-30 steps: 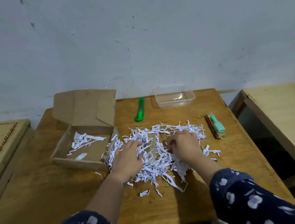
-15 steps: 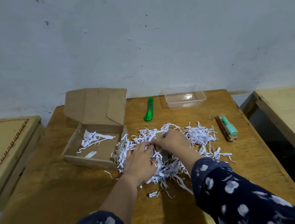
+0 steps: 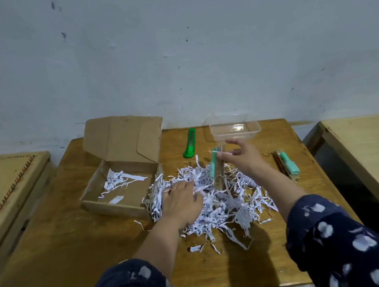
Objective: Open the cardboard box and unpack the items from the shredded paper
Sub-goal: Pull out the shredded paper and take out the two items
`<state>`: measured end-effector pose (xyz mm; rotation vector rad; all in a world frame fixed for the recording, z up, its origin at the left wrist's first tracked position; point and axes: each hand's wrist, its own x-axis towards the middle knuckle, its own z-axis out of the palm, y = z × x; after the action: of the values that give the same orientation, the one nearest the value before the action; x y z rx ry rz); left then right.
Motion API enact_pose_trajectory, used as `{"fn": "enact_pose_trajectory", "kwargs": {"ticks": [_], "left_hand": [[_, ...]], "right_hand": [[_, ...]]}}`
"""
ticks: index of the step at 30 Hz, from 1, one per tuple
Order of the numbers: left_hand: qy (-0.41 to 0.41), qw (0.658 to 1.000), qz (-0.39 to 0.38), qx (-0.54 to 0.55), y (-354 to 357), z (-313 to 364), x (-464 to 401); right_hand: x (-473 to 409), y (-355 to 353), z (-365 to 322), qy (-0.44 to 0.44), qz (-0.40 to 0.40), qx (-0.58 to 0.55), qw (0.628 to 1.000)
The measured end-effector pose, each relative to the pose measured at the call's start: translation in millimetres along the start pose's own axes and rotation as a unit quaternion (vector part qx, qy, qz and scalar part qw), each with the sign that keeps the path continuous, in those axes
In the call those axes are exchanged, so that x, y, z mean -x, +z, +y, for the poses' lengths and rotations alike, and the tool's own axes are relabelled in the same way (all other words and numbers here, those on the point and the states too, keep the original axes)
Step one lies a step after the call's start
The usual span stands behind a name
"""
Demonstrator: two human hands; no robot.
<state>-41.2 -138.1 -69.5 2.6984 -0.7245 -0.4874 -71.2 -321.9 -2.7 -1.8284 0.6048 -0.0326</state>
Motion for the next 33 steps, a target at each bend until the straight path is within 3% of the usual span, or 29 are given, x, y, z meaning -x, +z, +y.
{"fn": "enact_pose_trajectory", "kwargs": {"ticks": [6, 12, 14, 18, 20, 22, 25, 27, 29, 33], "left_hand": [[0.038, 0.987, 0.129, 0.082, -26, 26, -8], [0.033, 0.947, 0.082, 0.308, -31, 55, -23], [0.019, 0.938, 0.111, 0.328, -30, 57, -23], [-0.043, 0.952, 0.158, 0.258, -27, 50, -19], [-0.066, 0.952, 0.171, 0.245, -26, 44, -19], [-0.079, 0.948, 0.173, 0.255, -24, 38, -22], [-0.101, 0.934, 0.162, 0.303, -24, 33, -29], [-0.115, 0.918, 0.165, 0.343, -25, 32, -33], [-0.125, 0.907, 0.175, 0.361, -28, 33, -37], [-0.132, 0.892, 0.195, 0.387, -32, 43, -41]], "right_hand": [[3, -20, -15, -0.050, -0.015, -0.109, 0.993], [12, -22, -20, -0.027, -0.083, -0.273, 0.958], [13, -17, -17, -0.028, -0.041, -0.247, 0.968], [12, -9, 3, -0.027, 0.074, -0.085, 0.993], [12, -6, 14, -0.007, 0.067, -0.007, 0.998], [7, -2, 26, -0.004, 0.033, 0.149, 0.988], [5, 3, 34, -0.008, -0.043, 0.354, 0.934], [5, 4, 31, -0.019, -0.035, 0.317, 0.947], [8, 5, 26, -0.049, -0.040, 0.212, 0.975], [15, 23, 21, -0.054, -0.043, 0.109, 0.992]]}}
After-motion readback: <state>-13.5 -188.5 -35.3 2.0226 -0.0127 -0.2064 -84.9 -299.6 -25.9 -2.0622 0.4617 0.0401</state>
